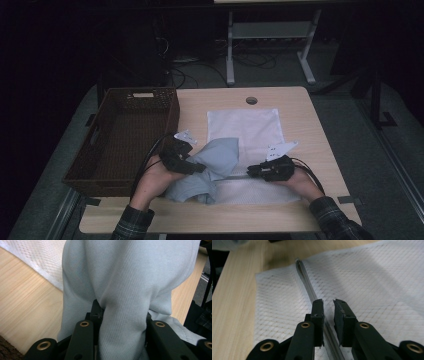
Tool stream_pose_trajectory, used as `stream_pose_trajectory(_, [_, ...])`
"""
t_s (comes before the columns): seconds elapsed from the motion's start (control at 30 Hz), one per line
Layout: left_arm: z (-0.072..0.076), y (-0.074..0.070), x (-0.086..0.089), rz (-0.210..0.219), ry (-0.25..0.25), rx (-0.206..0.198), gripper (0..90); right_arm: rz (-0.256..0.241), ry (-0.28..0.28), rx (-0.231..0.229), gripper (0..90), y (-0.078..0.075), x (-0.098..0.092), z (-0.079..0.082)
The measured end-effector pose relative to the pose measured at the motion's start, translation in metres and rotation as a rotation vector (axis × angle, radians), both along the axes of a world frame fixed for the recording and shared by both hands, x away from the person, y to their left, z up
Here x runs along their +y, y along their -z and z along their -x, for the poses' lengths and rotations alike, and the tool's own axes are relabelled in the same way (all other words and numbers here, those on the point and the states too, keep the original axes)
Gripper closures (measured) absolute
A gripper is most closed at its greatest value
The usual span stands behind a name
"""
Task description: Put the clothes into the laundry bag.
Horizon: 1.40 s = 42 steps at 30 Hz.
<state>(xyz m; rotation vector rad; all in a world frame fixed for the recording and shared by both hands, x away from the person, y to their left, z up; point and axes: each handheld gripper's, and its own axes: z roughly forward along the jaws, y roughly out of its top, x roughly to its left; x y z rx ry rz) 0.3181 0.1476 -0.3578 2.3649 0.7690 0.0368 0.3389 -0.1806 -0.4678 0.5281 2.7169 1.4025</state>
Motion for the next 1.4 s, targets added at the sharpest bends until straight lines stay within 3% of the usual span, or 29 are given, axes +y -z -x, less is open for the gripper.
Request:
stream_pose_trajectory(0.23, [-0.001,0.001,0.000,-0.001,0.006,0.004,68.5,0.046,-0.008,0.030,70.9,0.013,0.006,-0.003])
stream_pose_trajectory(0.6, [-0.001,0.003,-0.001,-0.002,0.006,0.015,68.6,0.010,0.045,0.063,77.9,0.013,0.002,-0.009])
stream_pose_trajectory(0.73, [-0.002,0.004,-0.002,-0.004,0.010,0.015,68.5,-0.002,0.066,0.048,79.6,0.011,0.000,-0.010])
stream_pose_trajectory(0.93, [-0.001,0.003,-0.001,-0.003,0.010,0.015,68.5,0.043,0.042,0.018,77.6,0.013,0.001,-0.007])
stream_pose_trajectory(1.03, [-0.001,0.003,-0.002,-0.004,0.007,0.015,68.6,0.051,0.045,0.016,86.7,0.013,0.003,-0.007])
stream_pose_trajectory(1.1, [-0.002,0.004,-0.002,-0.006,0.009,0.017,68.6,0.048,0.050,0.010,87.8,0.012,0.004,-0.007])
stream_pose_trajectory(1.4, [-0.002,0.005,0.000,-0.013,0.003,0.020,68.6,0.002,0.141,-0.009,88.6,-0.003,0.003,-0.014])
